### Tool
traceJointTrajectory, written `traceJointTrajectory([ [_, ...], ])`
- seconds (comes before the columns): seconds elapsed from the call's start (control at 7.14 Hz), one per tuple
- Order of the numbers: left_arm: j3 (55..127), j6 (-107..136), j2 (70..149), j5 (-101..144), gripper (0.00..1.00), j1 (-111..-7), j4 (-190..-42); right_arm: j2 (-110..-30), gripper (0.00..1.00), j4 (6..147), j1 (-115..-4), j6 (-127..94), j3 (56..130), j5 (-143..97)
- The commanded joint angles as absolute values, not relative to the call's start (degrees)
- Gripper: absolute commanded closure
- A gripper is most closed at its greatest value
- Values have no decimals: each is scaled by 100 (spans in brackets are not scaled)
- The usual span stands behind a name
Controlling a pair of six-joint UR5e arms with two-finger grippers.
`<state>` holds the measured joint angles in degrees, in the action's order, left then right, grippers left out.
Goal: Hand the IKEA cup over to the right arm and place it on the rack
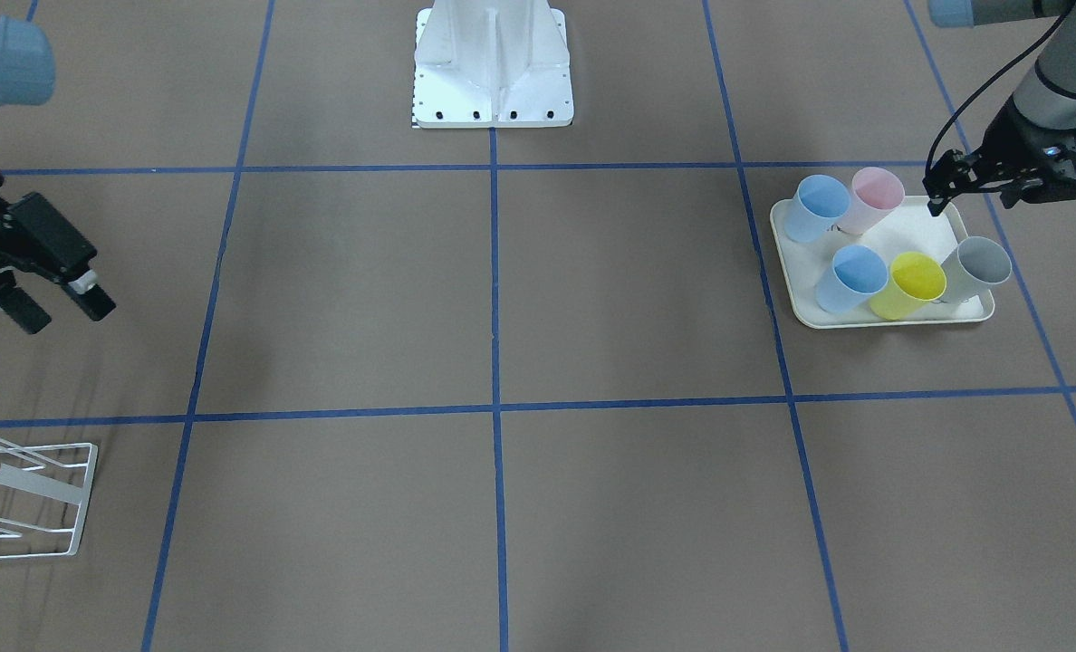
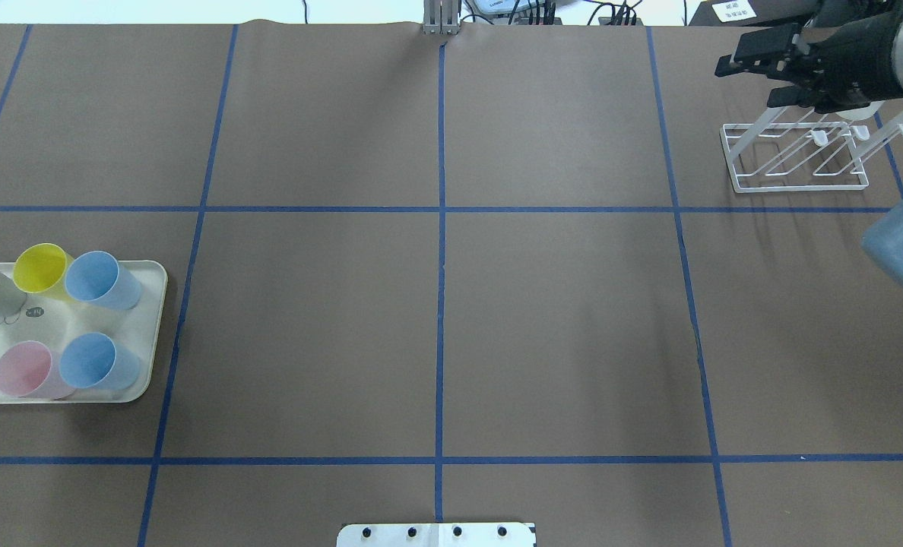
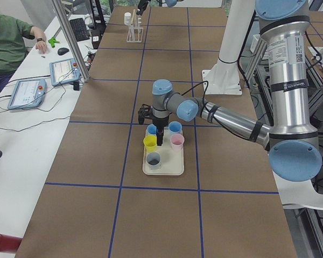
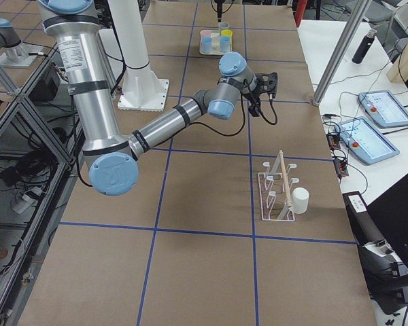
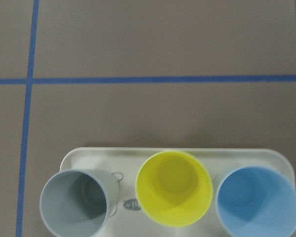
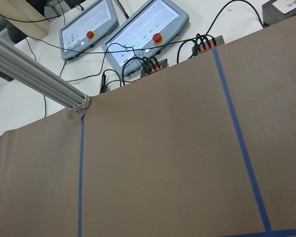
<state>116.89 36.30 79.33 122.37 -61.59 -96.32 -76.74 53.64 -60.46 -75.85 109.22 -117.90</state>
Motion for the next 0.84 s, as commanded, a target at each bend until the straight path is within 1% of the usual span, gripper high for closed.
traceJointTrajectory([
  [0.0,10764,2248,8092,13153,0,-7159,-9624,-7437,0,5361,-5434,-8119,11013,-11435],
  [0.28,10067,2075,8454,13201,0,-7330,-9729,-7348,0,5361,-5265,-8183,11021,-11347],
  [0.42,9689,2213,8559,13192,0,-7330,-10130,-7348,0,5361,-5265,-8183,11021,-11312],
  [0.56,9242,2563,8569,13192,0,-7330,-10873,-7348,0,5361,-5265,-8183,11021,-11312],
  [0.7,8942,3271,8578,13192,0,-7287,-11620,-7348,0,5361,-5265,-8183,11030,-11312],
])
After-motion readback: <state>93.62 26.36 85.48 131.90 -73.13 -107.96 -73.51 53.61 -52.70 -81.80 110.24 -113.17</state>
